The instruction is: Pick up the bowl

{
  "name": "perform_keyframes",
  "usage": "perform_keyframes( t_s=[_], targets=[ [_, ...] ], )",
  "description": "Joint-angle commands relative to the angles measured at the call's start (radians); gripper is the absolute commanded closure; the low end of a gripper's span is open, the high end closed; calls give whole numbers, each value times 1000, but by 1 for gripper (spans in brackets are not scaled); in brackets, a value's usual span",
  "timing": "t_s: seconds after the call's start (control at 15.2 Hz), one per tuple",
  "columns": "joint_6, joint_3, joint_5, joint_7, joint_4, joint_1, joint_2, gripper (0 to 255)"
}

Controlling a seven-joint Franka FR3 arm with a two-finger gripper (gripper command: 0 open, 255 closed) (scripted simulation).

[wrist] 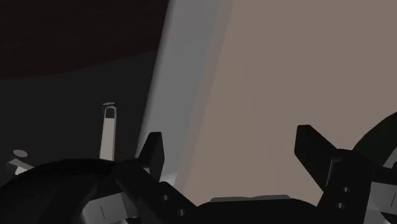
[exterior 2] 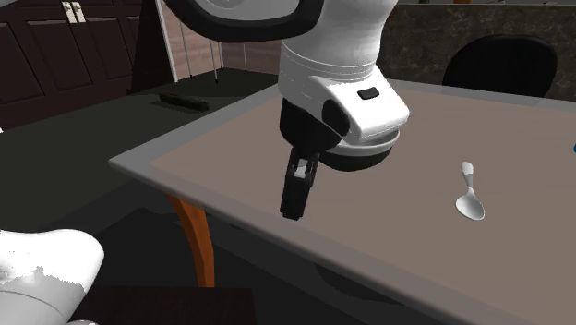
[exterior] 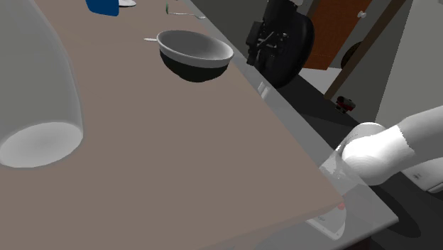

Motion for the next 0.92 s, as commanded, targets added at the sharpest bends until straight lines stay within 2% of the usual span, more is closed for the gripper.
perform_keyframes(
  t_s=[0.0, 0.53, 0.86],
  targets=[
    [7, 18, 18, 31, 72, 7, 61, 0],
    [6, 74, 56, 149, 369, 33, 284, 0],
    [71, 76, 59, 129, 284, 34, 268, 0]
  ],
)
